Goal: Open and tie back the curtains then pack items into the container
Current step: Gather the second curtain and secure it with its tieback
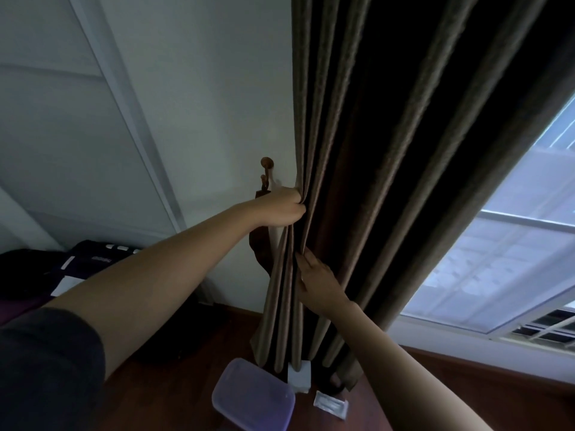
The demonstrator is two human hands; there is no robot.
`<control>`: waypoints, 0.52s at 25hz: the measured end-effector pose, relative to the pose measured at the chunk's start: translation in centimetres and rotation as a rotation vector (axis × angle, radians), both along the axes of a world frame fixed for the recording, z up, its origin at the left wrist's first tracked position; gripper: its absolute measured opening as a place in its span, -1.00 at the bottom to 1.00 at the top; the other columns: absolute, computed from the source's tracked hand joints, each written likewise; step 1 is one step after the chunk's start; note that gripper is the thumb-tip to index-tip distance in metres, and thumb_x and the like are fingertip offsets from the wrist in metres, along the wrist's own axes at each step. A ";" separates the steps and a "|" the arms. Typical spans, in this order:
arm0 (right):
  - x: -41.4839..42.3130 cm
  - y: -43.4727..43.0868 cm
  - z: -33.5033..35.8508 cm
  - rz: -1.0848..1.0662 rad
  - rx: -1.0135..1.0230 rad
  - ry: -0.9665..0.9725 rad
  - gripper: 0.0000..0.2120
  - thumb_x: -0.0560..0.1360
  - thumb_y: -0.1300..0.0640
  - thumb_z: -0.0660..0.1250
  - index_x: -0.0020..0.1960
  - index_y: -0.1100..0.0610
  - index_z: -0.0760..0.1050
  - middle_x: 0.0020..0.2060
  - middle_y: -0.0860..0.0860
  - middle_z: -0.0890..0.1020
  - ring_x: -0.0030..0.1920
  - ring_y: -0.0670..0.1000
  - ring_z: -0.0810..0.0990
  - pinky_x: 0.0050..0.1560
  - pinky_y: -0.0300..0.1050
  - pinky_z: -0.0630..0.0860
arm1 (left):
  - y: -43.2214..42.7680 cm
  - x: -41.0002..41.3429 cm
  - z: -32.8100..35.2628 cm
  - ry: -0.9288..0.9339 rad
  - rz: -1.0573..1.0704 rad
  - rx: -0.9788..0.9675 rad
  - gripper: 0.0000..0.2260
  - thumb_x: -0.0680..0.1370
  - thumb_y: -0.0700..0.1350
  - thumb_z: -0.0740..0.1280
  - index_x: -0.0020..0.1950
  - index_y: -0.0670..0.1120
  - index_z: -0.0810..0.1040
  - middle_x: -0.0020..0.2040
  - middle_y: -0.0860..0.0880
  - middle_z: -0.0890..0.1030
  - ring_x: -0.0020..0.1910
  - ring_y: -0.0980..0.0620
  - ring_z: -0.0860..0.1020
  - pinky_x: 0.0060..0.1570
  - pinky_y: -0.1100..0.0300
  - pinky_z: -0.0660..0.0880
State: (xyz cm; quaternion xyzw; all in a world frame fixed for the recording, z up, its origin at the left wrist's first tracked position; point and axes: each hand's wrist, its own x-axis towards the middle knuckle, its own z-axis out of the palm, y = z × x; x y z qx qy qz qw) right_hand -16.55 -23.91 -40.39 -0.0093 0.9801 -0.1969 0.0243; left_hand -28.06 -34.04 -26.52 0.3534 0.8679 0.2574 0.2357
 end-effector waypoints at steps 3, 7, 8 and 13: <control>-0.2 0.3 -0.1 0.005 0.019 -0.005 -0.41 0.55 0.16 0.14 0.52 0.17 0.03 0.51 0.14 0.09 0.43 0.15 0.25 0.41 -0.02 0.18 | 0.0 0.1 -0.4 -0.058 0.017 0.032 -0.84 0.58 -0.21 0.09 -0.14 -0.19 0.40 -0.21 -0.16 0.45 -0.22 -0.06 0.43 -0.16 0.07 0.40; -0.6 0.3 -0.3 -0.001 0.023 -0.001 -0.46 0.54 0.15 0.15 0.49 0.19 0.11 0.49 0.15 0.15 0.38 0.16 0.31 0.40 -0.01 0.21 | 0.3 0.2 -0.7 -0.071 0.024 0.060 -0.83 0.58 -0.20 0.09 -0.19 -0.17 0.38 -0.21 -0.16 0.44 -0.22 -0.07 0.43 -0.16 0.07 0.39; -0.7 0.1 -0.4 -0.004 0.024 0.002 -0.47 0.54 0.15 0.15 0.48 0.19 0.14 0.47 0.15 0.17 0.36 0.17 0.33 0.39 0.00 0.23 | 0.4 0.3 -0.6 -0.066 0.033 0.065 -0.82 0.58 -0.20 0.10 -0.22 -0.16 0.36 -0.24 -0.15 0.44 -0.23 -0.07 0.42 -0.17 0.07 0.39; -1.1 -0.4 -0.5 -0.028 0.034 -0.002 -0.50 0.52 0.15 0.16 0.43 0.21 0.19 0.43 0.15 0.21 0.32 0.17 0.36 0.37 0.01 0.26 | 1.3 1.2 -0.2 -0.114 0.077 0.079 -0.77 0.52 -0.15 0.19 -0.34 -0.09 0.33 -0.39 -0.04 0.37 -0.43 0.05 0.37 -0.33 0.16 0.36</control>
